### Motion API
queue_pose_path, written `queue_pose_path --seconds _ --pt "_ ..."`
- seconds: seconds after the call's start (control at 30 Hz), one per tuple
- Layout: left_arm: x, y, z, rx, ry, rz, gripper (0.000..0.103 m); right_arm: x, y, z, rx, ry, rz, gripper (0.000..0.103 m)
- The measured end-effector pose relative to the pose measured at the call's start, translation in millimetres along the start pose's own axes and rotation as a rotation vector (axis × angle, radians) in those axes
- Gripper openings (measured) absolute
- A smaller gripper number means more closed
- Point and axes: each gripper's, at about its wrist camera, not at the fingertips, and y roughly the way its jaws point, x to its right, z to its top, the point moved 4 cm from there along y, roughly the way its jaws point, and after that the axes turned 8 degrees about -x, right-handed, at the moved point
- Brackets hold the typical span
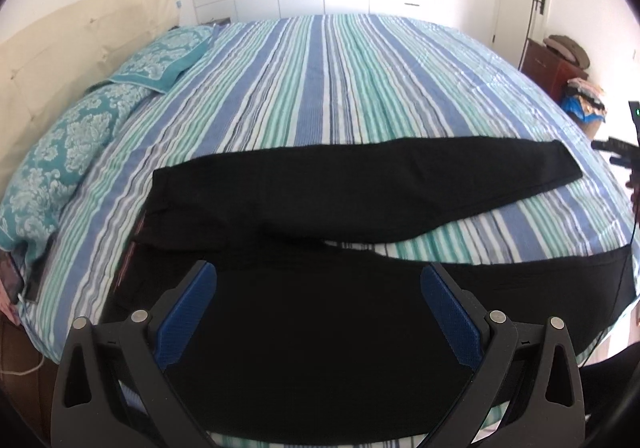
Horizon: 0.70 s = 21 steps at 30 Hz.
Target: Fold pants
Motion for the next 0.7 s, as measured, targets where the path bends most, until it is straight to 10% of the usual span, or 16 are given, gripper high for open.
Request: queue_pose_path --seconds 0.4,0.43,0.47,0.53,0.7 --pt "-19.6 69.9 -11.2 -0.149 -0.035 0.104 0.102 59.6 157.2 111.0 -0.21 0.071 -0.069 0.076" --pt "-19.4 73.1 -12.1 -0.158 -0.035 0.108 0.102 60.8 162.7 110.7 -0.22 0.076 -0.057 0.068" --pt "-18.5 75.8 -13.1 -0.167 -0.035 0.108 0.102 61.3 166.9 108.7 -0.238 0.081 -0.034 0.039" --pt "-16.6 78.7 -15.2 -0.179 -0.037 0.105 0.102 59.1 157.8 106.7 -0.201 0.076 -0.046 0.015" --pt "-12.8 72.8 -14.3 -0.168 -0.055 0.085 0.102 12.4 61.4 87.4 0.001 -0.063 0.055 0.013"
